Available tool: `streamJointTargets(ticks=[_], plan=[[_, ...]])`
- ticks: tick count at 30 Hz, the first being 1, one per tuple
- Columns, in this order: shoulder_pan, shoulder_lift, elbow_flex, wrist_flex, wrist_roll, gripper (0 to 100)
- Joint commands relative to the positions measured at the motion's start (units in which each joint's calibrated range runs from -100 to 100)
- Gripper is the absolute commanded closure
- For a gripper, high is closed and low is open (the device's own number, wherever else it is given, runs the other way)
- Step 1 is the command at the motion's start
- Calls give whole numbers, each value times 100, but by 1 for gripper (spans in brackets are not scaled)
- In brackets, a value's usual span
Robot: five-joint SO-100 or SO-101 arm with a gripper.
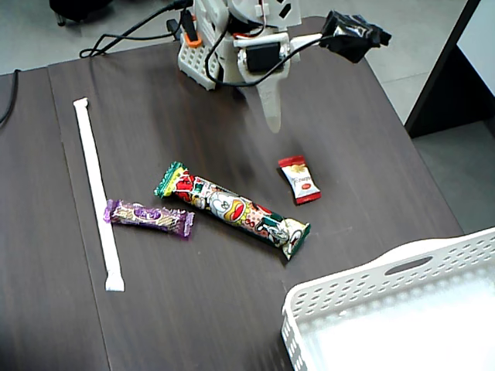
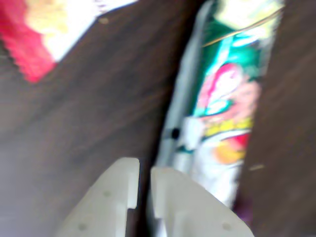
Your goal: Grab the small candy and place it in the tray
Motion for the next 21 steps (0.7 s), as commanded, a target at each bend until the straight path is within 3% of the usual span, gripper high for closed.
streamJointTargets(ticks=[1, 12, 21], plan=[[21, 1864, -1489, -89, -482, 98], [-273, 6661, -4822, 964, -2434, 98], [-531, 8318, -6174, 1401, -3095, 98]])
